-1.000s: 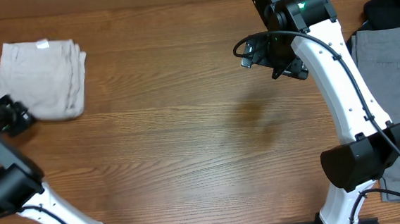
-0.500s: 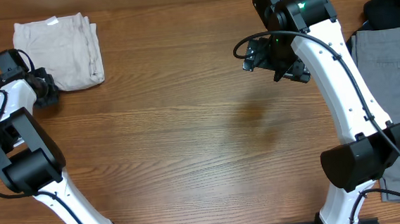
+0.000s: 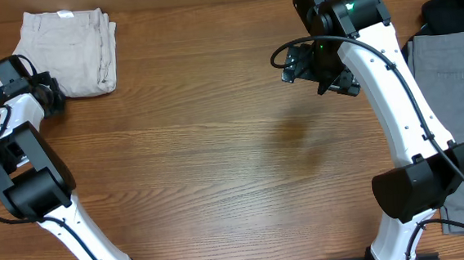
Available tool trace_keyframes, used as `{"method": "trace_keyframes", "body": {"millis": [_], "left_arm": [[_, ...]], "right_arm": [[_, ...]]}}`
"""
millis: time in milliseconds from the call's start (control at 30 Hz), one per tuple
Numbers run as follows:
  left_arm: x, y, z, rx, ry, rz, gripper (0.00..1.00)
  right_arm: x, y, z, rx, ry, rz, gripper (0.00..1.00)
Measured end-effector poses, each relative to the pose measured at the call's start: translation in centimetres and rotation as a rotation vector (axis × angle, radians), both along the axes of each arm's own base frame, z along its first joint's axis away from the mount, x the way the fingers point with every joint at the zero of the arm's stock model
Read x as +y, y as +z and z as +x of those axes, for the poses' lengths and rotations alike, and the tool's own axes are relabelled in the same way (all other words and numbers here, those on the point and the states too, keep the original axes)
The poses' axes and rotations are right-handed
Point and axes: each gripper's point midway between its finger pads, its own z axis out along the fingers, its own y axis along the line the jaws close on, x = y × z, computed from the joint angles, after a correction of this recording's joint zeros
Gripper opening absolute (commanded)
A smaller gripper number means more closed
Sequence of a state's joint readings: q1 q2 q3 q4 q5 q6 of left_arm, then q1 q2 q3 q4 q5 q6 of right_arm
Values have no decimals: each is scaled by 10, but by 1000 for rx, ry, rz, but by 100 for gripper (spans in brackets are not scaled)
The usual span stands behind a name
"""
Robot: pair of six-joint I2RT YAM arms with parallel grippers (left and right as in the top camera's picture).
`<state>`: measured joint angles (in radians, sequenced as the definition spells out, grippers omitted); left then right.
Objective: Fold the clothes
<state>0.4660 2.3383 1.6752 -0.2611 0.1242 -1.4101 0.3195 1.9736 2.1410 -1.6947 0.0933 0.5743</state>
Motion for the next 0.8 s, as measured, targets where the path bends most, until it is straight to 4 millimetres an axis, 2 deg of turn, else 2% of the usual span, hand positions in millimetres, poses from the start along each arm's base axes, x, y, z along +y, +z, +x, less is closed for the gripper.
{"method": "trace_keyframes", "body": {"millis": [133,233,267,300,333,367,433,533,800], "left_arm": [[0,2,3,-14,-7,7,37],[0,5,6,-27,-13,9,49],[0,6,7,-31,-17,9,60],[0,7,8,-35,-22,11,82],[0,9,10,-44,-33,17,96],[0,12,13,-54,-48,22,100],[-2,22,20,-83,-87,35,100],[-9,22,16,-62,-138,25,100],[-27,18,-24,80,-215,-73,100]], "right_arm": [[0,0,0,0,0,0,100],[0,0,0,0,-1,0,100],[0,0,0,0,-1,0,100],[0,0,0,0,0,1,100],[0,0,0,0,0,1,100],[0,0,0,0,0,1,100],[0,0,0,0,-1,1,100],[0,0,0,0,-1,0,100],[0,0,0,0,0,1,100]]}}
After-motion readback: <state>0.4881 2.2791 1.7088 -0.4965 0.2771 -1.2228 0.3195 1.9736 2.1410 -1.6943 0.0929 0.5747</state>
